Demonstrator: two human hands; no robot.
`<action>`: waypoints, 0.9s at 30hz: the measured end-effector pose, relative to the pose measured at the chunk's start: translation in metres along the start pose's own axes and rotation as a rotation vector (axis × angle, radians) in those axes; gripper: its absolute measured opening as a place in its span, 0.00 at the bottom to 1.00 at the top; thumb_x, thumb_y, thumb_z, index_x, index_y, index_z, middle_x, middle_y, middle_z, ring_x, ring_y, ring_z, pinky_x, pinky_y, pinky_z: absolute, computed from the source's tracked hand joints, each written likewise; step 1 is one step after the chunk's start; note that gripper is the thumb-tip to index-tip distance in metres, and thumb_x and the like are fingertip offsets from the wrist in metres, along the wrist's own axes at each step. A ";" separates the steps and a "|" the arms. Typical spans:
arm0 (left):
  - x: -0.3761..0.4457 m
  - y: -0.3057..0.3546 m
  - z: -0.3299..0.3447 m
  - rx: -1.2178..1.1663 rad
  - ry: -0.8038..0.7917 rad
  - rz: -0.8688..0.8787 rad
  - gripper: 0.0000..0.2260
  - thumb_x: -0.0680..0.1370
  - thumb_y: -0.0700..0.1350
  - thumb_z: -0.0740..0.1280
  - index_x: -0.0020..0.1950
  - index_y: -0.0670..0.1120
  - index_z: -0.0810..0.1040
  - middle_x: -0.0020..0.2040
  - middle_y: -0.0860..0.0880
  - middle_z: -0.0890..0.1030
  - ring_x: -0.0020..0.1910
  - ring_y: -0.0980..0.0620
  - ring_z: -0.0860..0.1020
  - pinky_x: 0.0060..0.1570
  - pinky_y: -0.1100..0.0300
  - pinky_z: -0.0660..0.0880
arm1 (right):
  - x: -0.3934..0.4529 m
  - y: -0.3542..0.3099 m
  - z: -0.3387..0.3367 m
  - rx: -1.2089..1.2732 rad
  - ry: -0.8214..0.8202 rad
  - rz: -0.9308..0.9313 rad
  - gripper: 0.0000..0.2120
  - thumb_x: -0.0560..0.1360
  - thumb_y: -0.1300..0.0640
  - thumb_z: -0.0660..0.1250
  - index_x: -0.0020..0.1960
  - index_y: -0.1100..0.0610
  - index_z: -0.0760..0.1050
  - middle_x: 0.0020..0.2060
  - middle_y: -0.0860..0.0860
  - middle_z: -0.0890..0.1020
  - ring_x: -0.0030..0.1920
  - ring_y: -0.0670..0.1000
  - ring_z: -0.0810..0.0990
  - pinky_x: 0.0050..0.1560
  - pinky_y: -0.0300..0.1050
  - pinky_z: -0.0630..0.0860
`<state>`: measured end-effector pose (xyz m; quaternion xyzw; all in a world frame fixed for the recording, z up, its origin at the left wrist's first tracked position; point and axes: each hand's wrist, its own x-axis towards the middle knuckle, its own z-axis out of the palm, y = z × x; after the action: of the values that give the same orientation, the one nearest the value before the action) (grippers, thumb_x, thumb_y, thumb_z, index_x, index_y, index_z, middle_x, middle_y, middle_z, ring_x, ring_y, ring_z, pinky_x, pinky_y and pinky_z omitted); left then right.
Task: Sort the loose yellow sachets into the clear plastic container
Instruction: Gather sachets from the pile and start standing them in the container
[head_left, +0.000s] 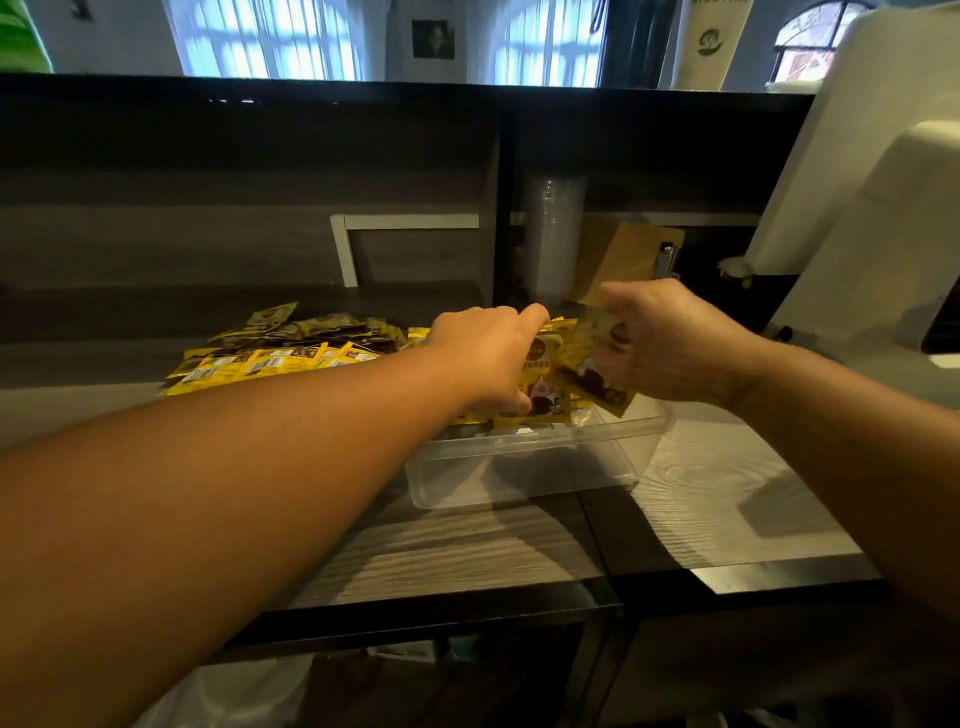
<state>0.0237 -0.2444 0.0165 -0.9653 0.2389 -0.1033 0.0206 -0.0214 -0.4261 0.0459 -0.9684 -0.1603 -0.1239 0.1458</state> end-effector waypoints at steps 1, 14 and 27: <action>0.000 -0.001 0.001 -0.024 0.000 -0.001 0.39 0.70 0.60 0.76 0.74 0.55 0.61 0.61 0.51 0.77 0.57 0.46 0.78 0.46 0.50 0.78 | 0.005 -0.003 0.002 -0.126 -0.066 -0.002 0.13 0.76 0.53 0.70 0.58 0.49 0.72 0.49 0.48 0.78 0.47 0.50 0.80 0.43 0.42 0.81; -0.006 -0.002 -0.003 -0.094 -0.007 -0.010 0.30 0.72 0.51 0.75 0.69 0.54 0.65 0.51 0.54 0.74 0.49 0.51 0.74 0.37 0.55 0.68 | 0.033 -0.001 0.035 -0.428 -0.046 -0.036 0.35 0.69 0.41 0.72 0.70 0.49 0.60 0.59 0.53 0.70 0.57 0.55 0.72 0.49 0.47 0.77; -0.010 -0.003 -0.008 -0.001 -0.028 -0.021 0.39 0.72 0.60 0.74 0.77 0.53 0.60 0.69 0.47 0.71 0.68 0.42 0.70 0.62 0.40 0.69 | 0.034 -0.011 0.036 -0.444 -0.170 0.041 0.44 0.65 0.33 0.73 0.71 0.49 0.58 0.60 0.53 0.74 0.55 0.55 0.78 0.49 0.51 0.80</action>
<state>0.0153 -0.2368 0.0225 -0.9691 0.2287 -0.0899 0.0223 0.0130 -0.3953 0.0246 -0.9866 -0.1212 -0.0711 -0.0823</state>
